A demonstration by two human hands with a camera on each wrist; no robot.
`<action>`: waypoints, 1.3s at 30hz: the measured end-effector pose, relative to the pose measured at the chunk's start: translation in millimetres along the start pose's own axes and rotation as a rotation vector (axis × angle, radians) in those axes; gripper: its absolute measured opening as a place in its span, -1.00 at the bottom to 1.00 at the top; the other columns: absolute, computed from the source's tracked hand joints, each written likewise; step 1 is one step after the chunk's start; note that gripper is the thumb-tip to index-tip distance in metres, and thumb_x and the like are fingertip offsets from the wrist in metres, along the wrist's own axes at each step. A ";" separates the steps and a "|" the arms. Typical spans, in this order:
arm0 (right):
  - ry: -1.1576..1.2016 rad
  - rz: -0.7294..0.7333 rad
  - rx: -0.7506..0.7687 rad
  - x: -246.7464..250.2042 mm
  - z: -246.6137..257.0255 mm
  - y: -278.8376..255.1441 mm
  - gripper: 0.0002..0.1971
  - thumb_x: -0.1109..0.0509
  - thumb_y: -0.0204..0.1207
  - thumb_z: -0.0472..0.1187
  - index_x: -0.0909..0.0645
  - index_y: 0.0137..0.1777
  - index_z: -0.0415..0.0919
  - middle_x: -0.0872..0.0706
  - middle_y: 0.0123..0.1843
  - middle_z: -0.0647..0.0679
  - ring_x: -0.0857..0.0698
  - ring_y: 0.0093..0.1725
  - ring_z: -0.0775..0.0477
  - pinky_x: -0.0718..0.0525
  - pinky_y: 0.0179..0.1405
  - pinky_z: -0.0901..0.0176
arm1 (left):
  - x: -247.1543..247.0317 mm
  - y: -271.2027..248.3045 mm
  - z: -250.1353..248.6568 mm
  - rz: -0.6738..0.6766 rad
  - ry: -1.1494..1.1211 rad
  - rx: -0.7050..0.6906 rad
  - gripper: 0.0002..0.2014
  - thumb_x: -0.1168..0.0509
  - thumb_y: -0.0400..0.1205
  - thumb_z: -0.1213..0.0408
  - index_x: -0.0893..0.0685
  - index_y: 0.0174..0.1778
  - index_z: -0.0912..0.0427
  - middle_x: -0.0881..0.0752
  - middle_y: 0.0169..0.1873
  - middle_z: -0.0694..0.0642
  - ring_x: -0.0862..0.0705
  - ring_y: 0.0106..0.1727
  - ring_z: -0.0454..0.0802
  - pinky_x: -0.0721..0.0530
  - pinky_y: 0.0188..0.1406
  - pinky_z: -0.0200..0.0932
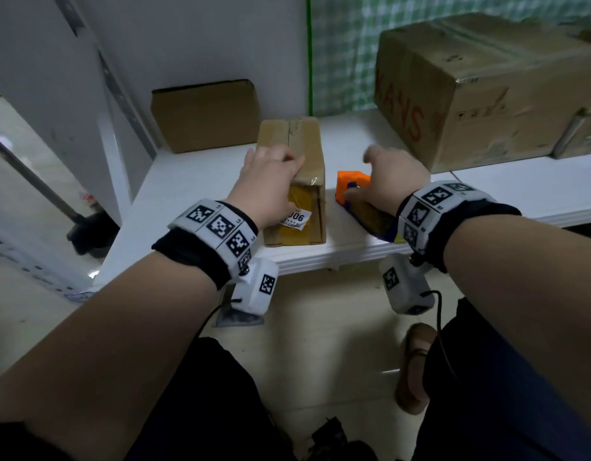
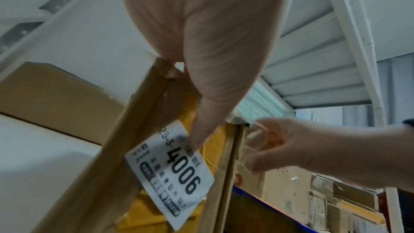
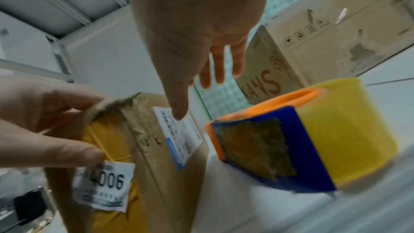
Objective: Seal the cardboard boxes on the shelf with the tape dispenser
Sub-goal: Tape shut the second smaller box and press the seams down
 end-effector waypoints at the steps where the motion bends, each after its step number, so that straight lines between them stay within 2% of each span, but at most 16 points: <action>1: 0.035 -0.038 0.079 3.8 7.4 0.8 -0.42 -0.52 0.37 0.09 -0.47 0.34 -0.07 -0.62 0.23 -0.09 -0.62 0.19 -0.18 -0.59 -0.02 0.04 | 0.6 -0.5 -0.2 -0.018 -0.003 -0.022 -0.30 -0.42 0.51 0.15 -0.33 0.58 0.07 -0.45 0.41 0.11 -0.33 0.41 0.17 -0.22 0.53 0.08; 4: 0.040 -0.047 0.311 11.8 31.5 1.4 -0.37 -0.54 0.36 -0.12 -0.46 0.46 0.06 -0.58 0.36 -0.04 -0.56 0.31 -0.14 -0.57 0.19 0.03 | 6.2 -3.5 -0.1 -0.051 0.000 -0.102 -0.53 -0.29 0.61 0.16 -0.46 0.47 0.05 -0.59 0.32 0.11 -0.49 0.32 0.15 -0.47 0.31 0.05; 7: -0.067 0.060 0.411 11.3 49.3 4.6 -0.30 -0.57 0.31 -0.12 -0.46 0.49 0.09 -0.60 0.38 -0.02 -0.57 0.34 -0.11 -0.56 0.28 -0.02 | 9.2 -6.6 0.8 -0.028 0.018 -0.141 -0.58 -0.16 0.68 0.14 -0.43 0.47 0.09 -0.60 0.33 0.12 -0.55 0.29 0.14 -0.51 0.23 0.04; 14: -0.237 0.072 0.432 15.5 58.7 6.5 -0.38 -0.56 0.34 0.04 -0.54 0.43 0.07 -0.66 0.34 -0.01 -0.60 0.29 -0.15 -0.61 0.23 -0.07 | 7.5 -7.5 -1.8 -0.026 0.062 -0.185 -0.57 0.02 0.75 0.11 -0.37 0.50 0.19 -0.57 0.34 0.18 -0.54 0.30 0.17 -0.50 0.16 0.01; 18: -0.297 0.075 0.428 14.5 59.6 5.1 -0.37 -0.52 0.37 0.12 -0.52 0.45 0.01 -0.66 0.35 -0.05 -0.59 0.28 -0.20 -0.61 0.20 -0.06 | 8.8 -6.9 -2.0 -0.004 0.086 -0.183 -0.57 0.06 0.76 0.10 -0.39 0.49 0.21 -0.55 0.38 0.20 -0.54 0.32 0.19 -0.50 0.21 0.03; 23: -0.349 0.050 0.449 12.8 59.5 2.9 -0.38 -0.50 0.41 0.13 -0.49 0.45 -0.02 -0.66 0.33 -0.03 -0.60 0.25 -0.18 -0.58 0.08 0.02 | 9.6 -6.2 -1.8 -0.011 0.107 -0.206 -0.56 0.07 0.76 0.09 -0.40 0.50 0.18 -0.58 0.34 0.19 -0.57 0.26 0.19 -0.50 0.13 0.02; 28: -0.396 0.030 0.452 9.4 62.0 0.7 -0.35 -0.43 0.44 0.19 -0.44 0.49 -0.04 -0.61 0.38 -0.02 -0.57 0.28 -0.17 -0.57 0.06 0.03 | 8.9 -7.3 -0.5 -0.025 0.102 -0.229 -0.56 0.06 0.75 0.08 -0.41 0.48 0.17 -0.62 0.28 0.18 -0.61 0.20 0.20 -0.56 0.10 0.07; 39: -0.423 -0.036 0.496 3.7 63.6 -3.0 -0.48 -0.22 0.58 0.16 -0.44 0.47 -0.07 -0.53 0.47 -0.02 -0.61 0.27 -0.19 -0.56 -0.07 0.04 | 8.2 -6.9 -1.1 -0.020 0.106 -0.240 -0.62 0.05 0.74 0.08 -0.47 0.37 0.15 -0.68 0.12 0.18 -0.63 0.08 0.22 -0.51 -0.06 0.02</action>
Point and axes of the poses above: each hand's wrist, its own y-axis towards the middle knuckle, its own x-axis out of the back of the hand, z = x × y, the point moved 3 cm from there along y, towards the middle knuckle
